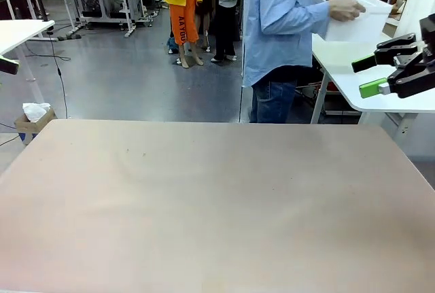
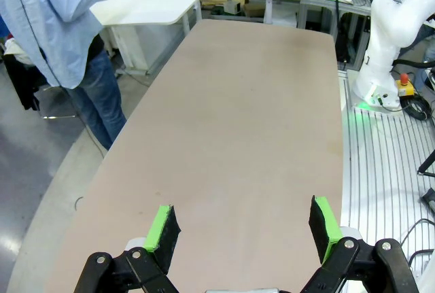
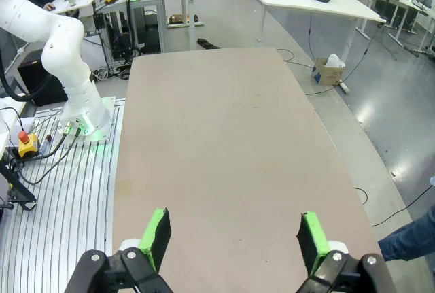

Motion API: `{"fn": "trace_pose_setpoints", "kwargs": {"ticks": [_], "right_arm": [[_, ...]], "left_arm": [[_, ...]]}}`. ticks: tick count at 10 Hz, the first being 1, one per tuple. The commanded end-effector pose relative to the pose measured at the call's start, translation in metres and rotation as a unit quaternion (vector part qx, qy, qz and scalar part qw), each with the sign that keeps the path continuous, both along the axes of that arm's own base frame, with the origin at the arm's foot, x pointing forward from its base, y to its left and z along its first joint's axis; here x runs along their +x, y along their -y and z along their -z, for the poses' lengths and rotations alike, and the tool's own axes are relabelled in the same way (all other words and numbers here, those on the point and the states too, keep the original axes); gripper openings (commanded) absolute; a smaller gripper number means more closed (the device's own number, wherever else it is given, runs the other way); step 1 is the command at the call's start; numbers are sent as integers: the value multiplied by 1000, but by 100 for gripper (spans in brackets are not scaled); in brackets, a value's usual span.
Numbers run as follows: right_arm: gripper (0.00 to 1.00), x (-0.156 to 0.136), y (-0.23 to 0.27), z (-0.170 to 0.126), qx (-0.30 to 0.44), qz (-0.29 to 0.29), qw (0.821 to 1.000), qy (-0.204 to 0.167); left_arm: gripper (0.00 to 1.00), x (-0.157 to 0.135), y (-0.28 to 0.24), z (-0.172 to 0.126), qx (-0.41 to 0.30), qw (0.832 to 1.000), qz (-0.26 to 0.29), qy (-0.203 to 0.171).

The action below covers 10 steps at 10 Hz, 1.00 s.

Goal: Stack the cups and store them in the basket.
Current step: Place the stack of Reusable plastic cups into the Pantry Basket.

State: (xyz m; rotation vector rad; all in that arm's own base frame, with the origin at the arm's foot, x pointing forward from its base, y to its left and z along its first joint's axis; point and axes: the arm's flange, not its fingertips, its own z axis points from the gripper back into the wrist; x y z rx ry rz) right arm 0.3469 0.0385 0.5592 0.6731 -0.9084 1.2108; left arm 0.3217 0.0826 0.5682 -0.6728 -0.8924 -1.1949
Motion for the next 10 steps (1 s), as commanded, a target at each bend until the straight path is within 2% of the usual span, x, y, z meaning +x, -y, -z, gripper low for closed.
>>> {"fn": "trace_pose_setpoints", "kwargs": {"ticks": [1,10], "right_arm": [[100,2,-2,-2,14,2,1000,1],[100,2,-2,-2,14,2,1000,1]], "left_arm": [[100,0,1,-2,-6,1000,1,0],[100,0,1,-2,-6,1000,1,0]]}}
